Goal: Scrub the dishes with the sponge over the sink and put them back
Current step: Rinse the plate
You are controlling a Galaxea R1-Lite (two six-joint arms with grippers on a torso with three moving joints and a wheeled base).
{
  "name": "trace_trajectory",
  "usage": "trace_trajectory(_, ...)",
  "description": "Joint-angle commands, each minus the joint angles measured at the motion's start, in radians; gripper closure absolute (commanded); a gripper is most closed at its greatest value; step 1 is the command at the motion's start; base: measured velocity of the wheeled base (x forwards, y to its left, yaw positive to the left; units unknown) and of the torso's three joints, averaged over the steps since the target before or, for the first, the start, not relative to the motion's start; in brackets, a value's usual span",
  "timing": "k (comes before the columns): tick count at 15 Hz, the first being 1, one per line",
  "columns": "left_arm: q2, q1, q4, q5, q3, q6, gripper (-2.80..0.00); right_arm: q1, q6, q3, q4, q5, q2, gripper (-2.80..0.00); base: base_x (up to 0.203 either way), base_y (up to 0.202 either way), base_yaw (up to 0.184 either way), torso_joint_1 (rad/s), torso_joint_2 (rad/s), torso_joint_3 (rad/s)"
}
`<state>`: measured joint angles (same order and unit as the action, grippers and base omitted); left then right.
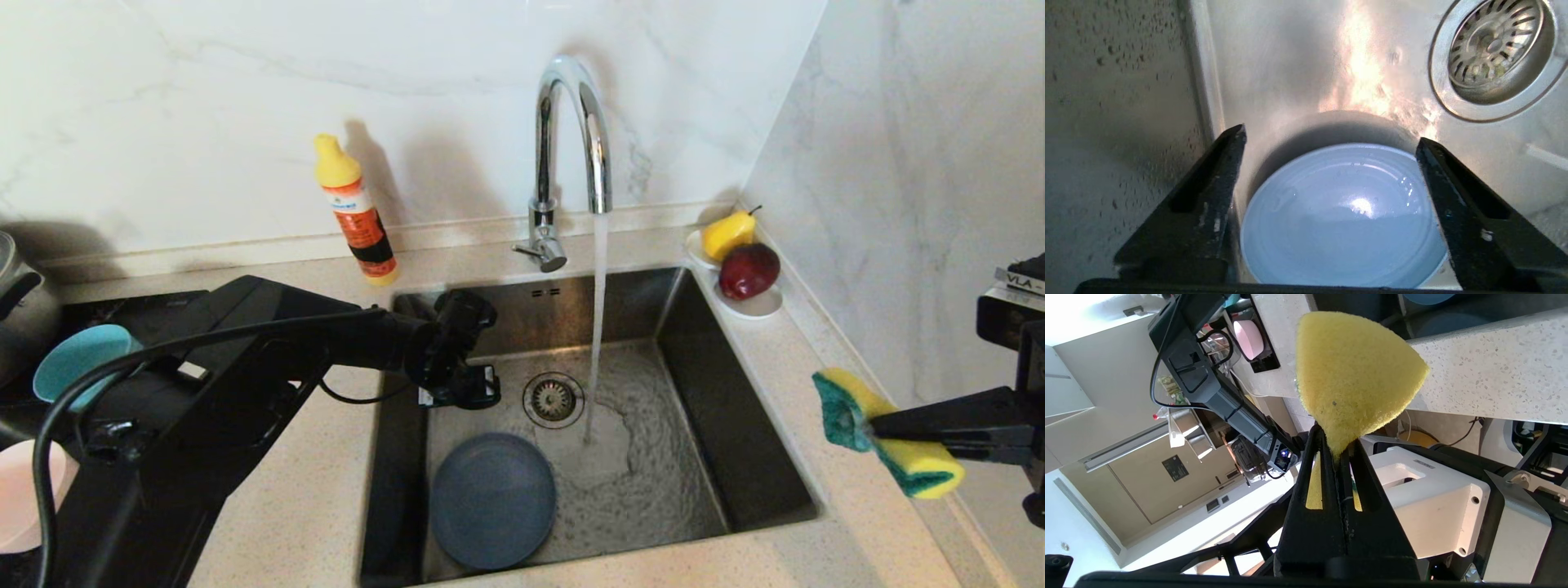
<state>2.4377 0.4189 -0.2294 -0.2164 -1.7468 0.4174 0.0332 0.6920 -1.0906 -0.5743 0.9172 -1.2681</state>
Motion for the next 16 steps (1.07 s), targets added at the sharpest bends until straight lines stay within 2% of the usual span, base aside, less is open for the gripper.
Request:
trace_trajectory(1, 0.003, 0.0, -0.001, -0.001, -0.005, 0.001, -2.8, -0.004, 0.001, 0.008, -0.003, 0.005, -0.01, 0.0, 0.0, 0.0, 0.0, 0.0, 0.0, 0.0)
trace_trajectory(16, 0.11, 0.0, -0.026, 0.002, -0.043, -0.01, -2.8, -0.014, 0.001, 0.029, -0.003, 0.008, 0.006, 0.0, 0.0, 0.0, 0.0, 0.0, 0.0, 0.0)
